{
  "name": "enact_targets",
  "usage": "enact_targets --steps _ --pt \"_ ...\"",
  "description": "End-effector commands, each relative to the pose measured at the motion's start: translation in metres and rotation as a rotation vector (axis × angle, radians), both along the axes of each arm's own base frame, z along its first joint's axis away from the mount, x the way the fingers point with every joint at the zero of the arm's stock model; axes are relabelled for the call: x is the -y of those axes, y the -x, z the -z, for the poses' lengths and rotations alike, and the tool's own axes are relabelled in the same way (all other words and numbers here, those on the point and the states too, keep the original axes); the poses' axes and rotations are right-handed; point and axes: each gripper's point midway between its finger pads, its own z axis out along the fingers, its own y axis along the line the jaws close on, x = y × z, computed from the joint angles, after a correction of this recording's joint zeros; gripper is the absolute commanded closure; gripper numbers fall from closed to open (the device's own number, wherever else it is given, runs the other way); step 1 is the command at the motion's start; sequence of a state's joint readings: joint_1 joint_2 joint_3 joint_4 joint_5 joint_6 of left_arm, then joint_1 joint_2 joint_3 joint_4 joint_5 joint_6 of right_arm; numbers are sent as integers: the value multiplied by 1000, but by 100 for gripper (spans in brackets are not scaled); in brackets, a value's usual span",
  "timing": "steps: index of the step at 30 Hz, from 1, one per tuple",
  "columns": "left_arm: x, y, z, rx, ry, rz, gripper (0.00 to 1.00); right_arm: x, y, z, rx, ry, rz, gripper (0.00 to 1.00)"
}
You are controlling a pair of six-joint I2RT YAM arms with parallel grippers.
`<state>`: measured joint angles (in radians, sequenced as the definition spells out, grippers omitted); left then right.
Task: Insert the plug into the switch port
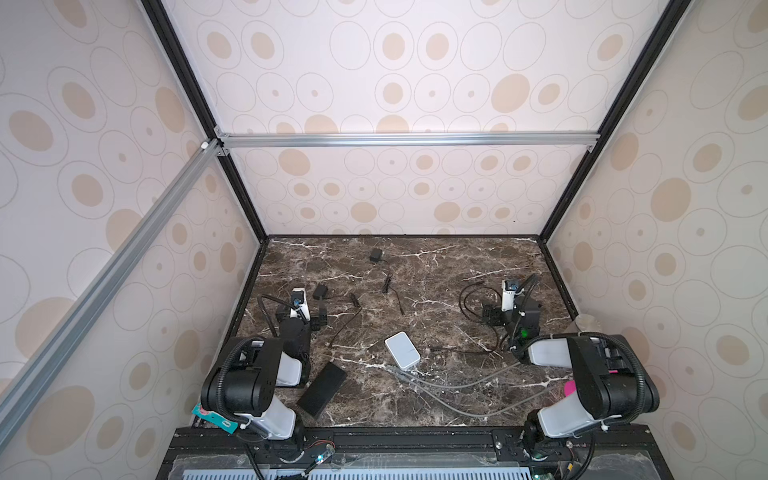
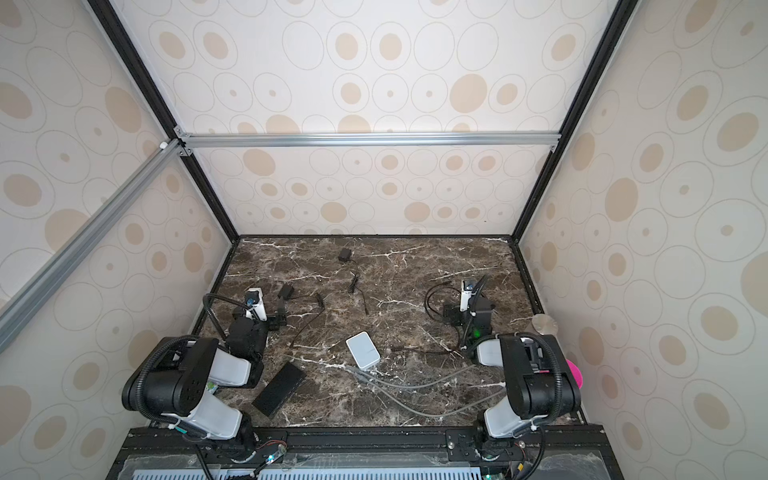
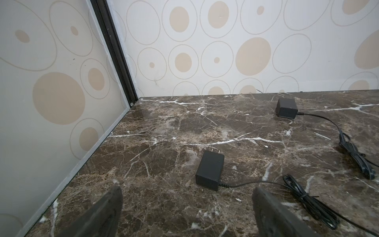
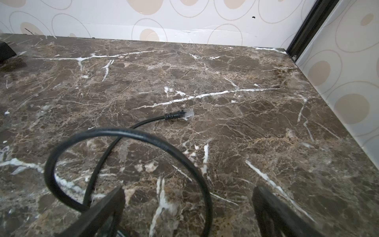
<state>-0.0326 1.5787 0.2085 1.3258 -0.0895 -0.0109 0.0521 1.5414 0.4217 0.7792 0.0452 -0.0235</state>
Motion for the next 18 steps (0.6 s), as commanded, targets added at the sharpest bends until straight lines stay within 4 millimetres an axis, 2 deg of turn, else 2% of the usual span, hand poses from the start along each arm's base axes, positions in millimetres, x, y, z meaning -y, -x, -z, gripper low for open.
enact_targets --steps 1,18 --pt "-3 -6 -12 40 0 -11 2 -1 -2 -5 19 -1 -15 0" --pt "-2 -6 -12 40 0 -9 2 0 -3 -4 13 -2 -11 0"
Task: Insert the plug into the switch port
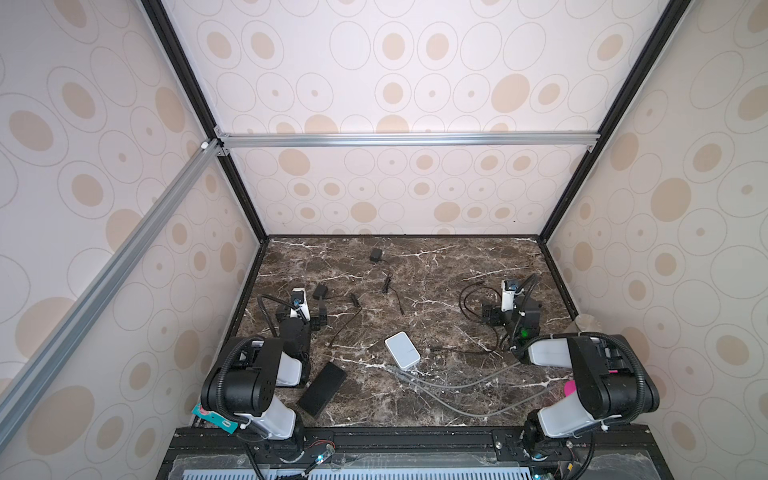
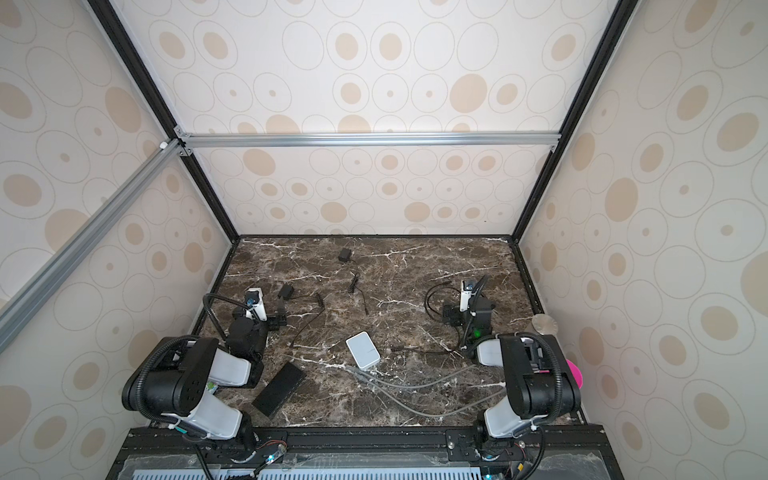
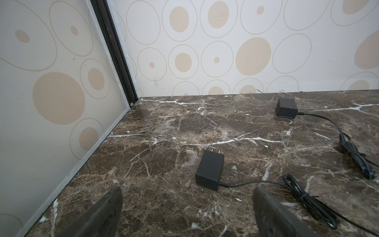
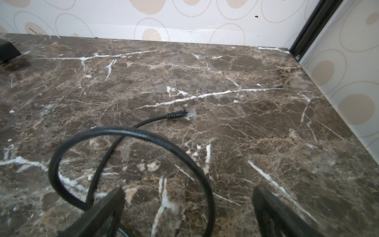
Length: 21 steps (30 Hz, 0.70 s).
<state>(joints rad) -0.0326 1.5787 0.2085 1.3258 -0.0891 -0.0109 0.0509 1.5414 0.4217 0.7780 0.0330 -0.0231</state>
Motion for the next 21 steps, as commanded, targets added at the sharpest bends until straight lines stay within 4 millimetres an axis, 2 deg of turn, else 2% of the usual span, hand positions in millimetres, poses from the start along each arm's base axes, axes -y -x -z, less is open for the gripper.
enact_targets --steps 1,15,19,21 --pt "-3 -6 -12 41 0 -11 2 1 -3 -5 15 4 -3 0" --pt "-3 -5 -13 45 0 -13 2 1 -3 -5 18 3 -1 0" --pt "-20 15 -43 103 40 -116 2 4 -3 -5 16 0 16 0" --pt "-33 24 -55 96 148 -211 2 6 -4 -14 54 7 22 0"
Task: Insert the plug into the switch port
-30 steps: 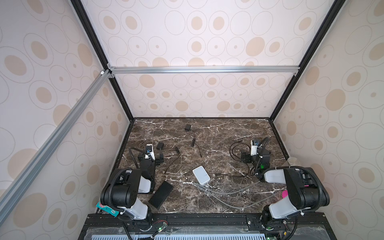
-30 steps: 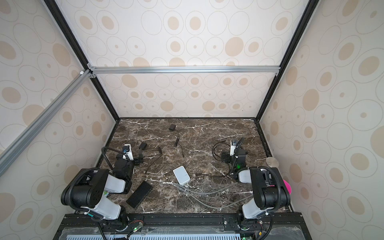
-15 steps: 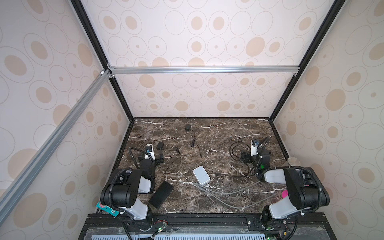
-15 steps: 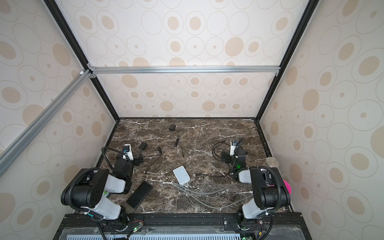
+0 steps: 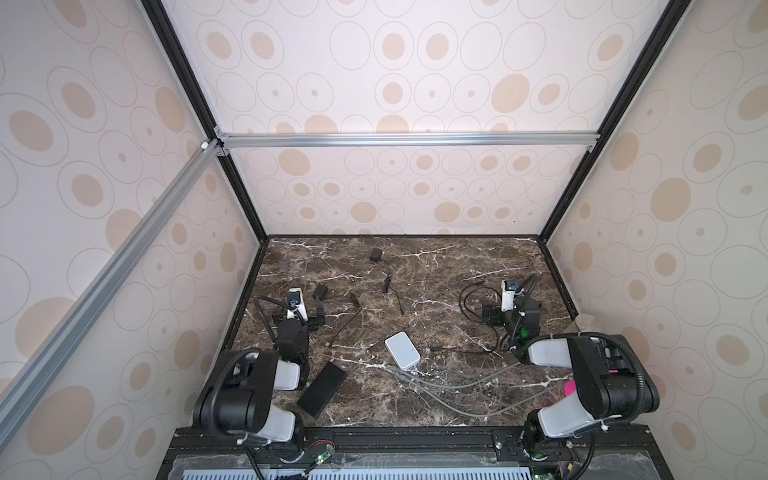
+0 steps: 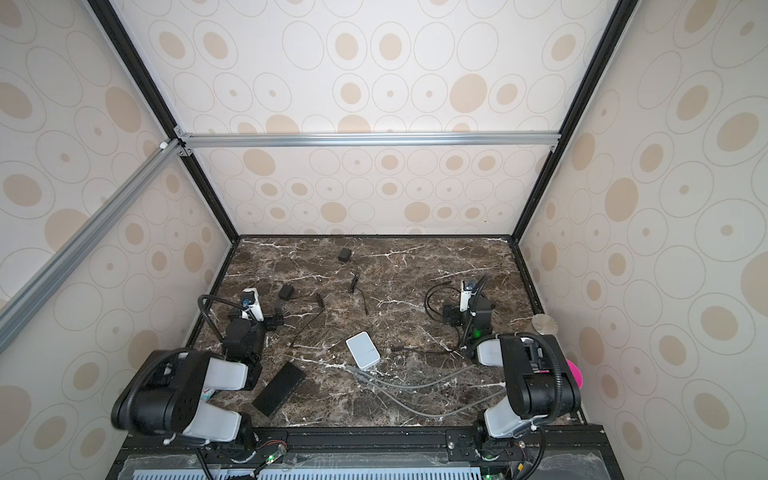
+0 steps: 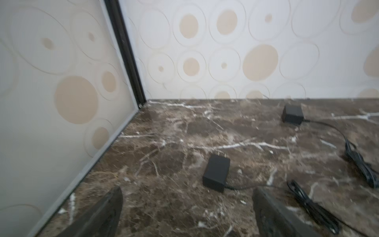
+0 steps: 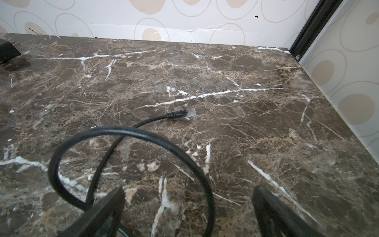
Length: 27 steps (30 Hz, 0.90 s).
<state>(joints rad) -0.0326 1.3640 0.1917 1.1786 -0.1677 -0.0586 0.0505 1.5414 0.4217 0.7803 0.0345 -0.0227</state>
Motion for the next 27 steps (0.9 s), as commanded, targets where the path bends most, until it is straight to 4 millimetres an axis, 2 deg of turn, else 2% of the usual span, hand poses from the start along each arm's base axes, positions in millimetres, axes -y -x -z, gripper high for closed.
enact_targets --steps 1,3,5,6,8,10,12,13,14,15,16,18,21,23,27 --pt "-18 12 -31 48 147 -119 2 9 -2 -18 37 23 50 0" --pt "-4 18 -54 99 223 -41 2 22 4 -37 -60 29 166 0" --pt "13 25 -78 151 290 45 2 31 11 -69 -125 -81 292 0" --pt "24 28 -89 160 313 97 2 28 13 -83 -138 -141 303 0" --pt "56 33 -104 149 335 215 2 18 22 -94 -185 -287 326 0" --pt "98 39 -108 85 331 336 2 -4 33 -97 -275 -387 228 0" --pt "159 55 -99 -7 283 495 2 -35 44 -103 -308 -530 92 0" --pt "181 63 -92 -53 244 547 2 -54 49 -106 -304 -599 -15 0" --pt "193 70 -84 -98 207 553 2 -73 58 -113 -288 -668 -130 0" --pt "194 73 -73 -150 195 521 2 -82 66 -113 -287 -717 -164 0" --pt "186 74 -62 -189 225 466 2 -88 76 -113 -298 -768 -173 0" --pt "170 77 -45 -230 296 380 2 -100 94 -110 -352 -762 -200 0" --pt "182 89 -36 -270 360 469 2 -128 125 -109 -414 -634 -281 0" --pt "182 95 -27 -313 411 472 2 -155 149 -105 -454 -534 -365 0" --pt "185 107 -17 -384 442 499 2 -193 187 -83 -537 -368 -469 0"
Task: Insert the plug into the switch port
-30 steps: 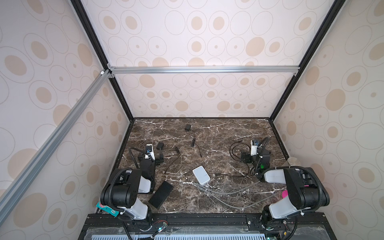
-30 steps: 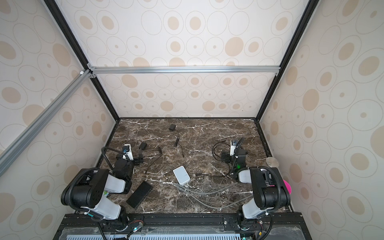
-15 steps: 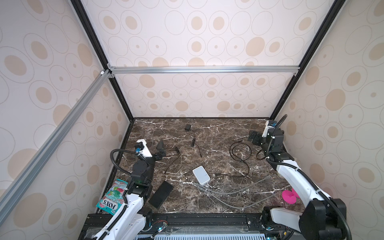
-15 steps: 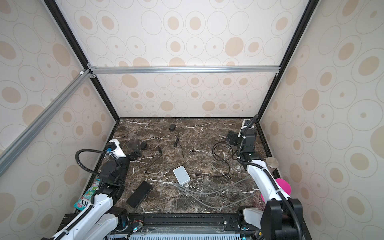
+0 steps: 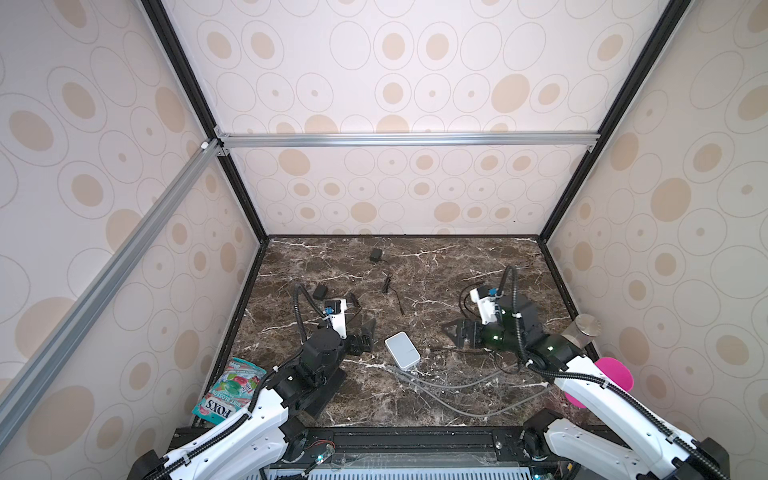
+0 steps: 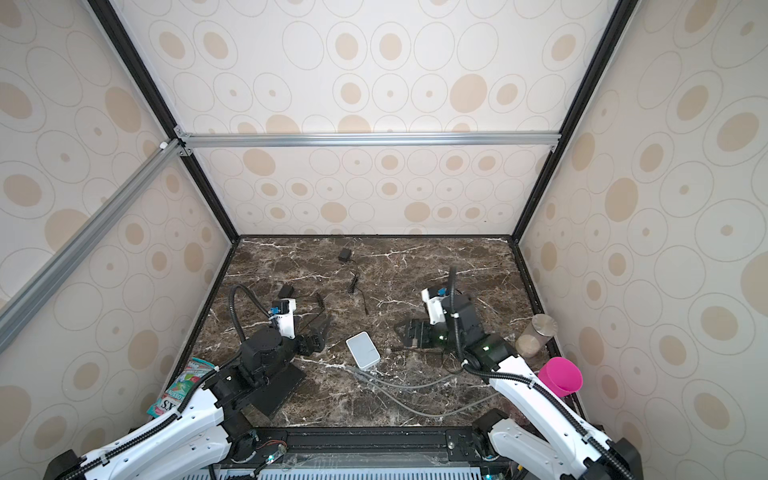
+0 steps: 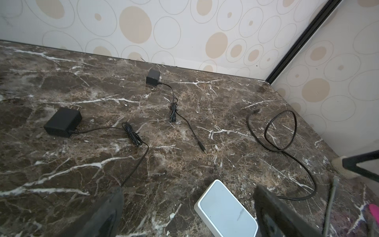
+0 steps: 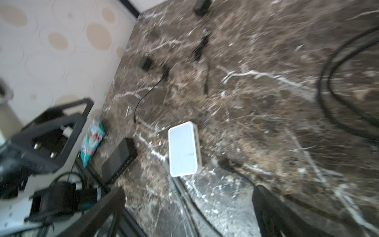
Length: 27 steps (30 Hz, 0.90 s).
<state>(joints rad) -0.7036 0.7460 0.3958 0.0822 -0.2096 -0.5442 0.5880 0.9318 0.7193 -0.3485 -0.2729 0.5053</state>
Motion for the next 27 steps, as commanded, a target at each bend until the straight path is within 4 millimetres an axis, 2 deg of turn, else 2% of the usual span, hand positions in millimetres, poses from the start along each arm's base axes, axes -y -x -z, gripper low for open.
enact_targets --steps 1,7,12,17,21,27 --pt "-6 13 18 -117 43 -19 2 -6 25 30 -52 159 -40 1" --pt "-40 19 43 -226 47 -153 3 -43 59 63 -111 230 -161 6" --pt "-68 26 73 -339 63 -261 2 -55 59 79 -159 221 -152 6" --pt "-99 30 89 -405 16 -448 2 -68 52 89 -165 270 -191 4" --pt "-102 38 108 -477 17 -480 2 -83 47 92 -196 280 -221 4" --pt "-102 54 141 -564 41 -493 2 -86 53 99 -206 312 -236 0"
